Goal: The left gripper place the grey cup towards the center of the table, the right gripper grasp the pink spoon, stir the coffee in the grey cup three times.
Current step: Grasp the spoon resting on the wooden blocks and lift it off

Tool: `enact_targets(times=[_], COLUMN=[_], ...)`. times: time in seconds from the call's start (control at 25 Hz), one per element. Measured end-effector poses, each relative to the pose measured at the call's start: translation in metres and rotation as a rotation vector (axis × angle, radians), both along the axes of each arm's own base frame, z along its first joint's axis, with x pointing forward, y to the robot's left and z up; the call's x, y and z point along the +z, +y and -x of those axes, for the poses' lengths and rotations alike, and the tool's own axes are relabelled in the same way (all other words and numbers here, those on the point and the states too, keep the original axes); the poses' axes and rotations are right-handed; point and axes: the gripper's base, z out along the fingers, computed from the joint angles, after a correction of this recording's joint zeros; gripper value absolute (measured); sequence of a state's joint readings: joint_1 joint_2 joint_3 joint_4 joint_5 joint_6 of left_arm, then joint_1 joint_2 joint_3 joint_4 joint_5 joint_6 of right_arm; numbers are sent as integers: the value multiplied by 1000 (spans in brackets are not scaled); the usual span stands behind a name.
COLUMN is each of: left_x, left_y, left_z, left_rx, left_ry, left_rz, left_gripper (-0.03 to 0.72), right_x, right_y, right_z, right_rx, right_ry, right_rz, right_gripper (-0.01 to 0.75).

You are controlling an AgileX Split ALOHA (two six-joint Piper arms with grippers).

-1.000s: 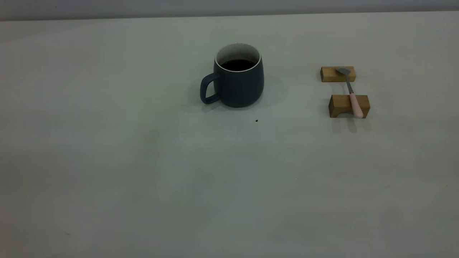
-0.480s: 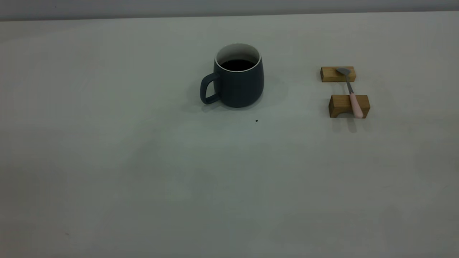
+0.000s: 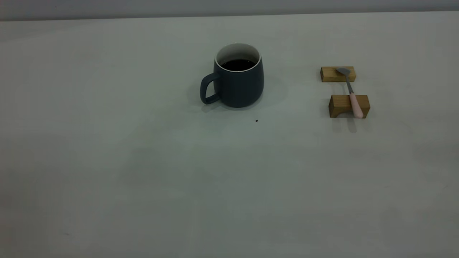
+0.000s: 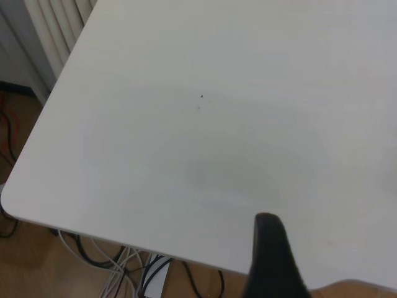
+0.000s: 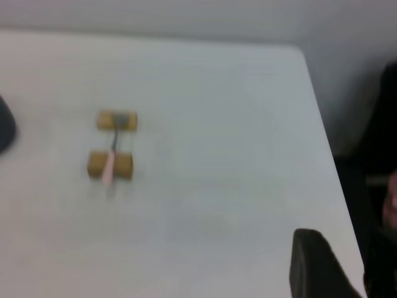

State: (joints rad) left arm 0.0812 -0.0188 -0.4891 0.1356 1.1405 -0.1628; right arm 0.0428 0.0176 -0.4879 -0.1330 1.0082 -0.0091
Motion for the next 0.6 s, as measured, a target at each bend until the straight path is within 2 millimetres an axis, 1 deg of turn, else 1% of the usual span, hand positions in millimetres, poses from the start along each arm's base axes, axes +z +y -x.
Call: enact_targets(times=[0.16,0.24,0.32,0.4,0.44,0.48,0.56,0.6], left_x=[0,0,0,0,0,0,0,0], left_y=[0,0,0,0,0,0,0,0], left_z=[0,0,0,0,0,0,0,0], left_rx=[0,0,0,0,0,0,0,0], left_ry=[0,0,0,0,0,0,0,0], left_rz=[0,0,0,0,0,0,0,0], left_gripper=[567,567,567,567,567,567,567,567], right_x=[6,9,10,8,6,3,-5,-9], right_y=[5,9,13,17,19,21,25,26], right_z=[-5,-15,-33,-55,-69,-83,-110,-121], right_rx=[33,59,76,93,105,116,136,146], right_ry=[-70,-56,8,85,127,170,262,305], right_rz=[-54,-99,-144,-161,-169,-175,-183,-185], right_gripper=[245,273,341,429,488,528,600,618])
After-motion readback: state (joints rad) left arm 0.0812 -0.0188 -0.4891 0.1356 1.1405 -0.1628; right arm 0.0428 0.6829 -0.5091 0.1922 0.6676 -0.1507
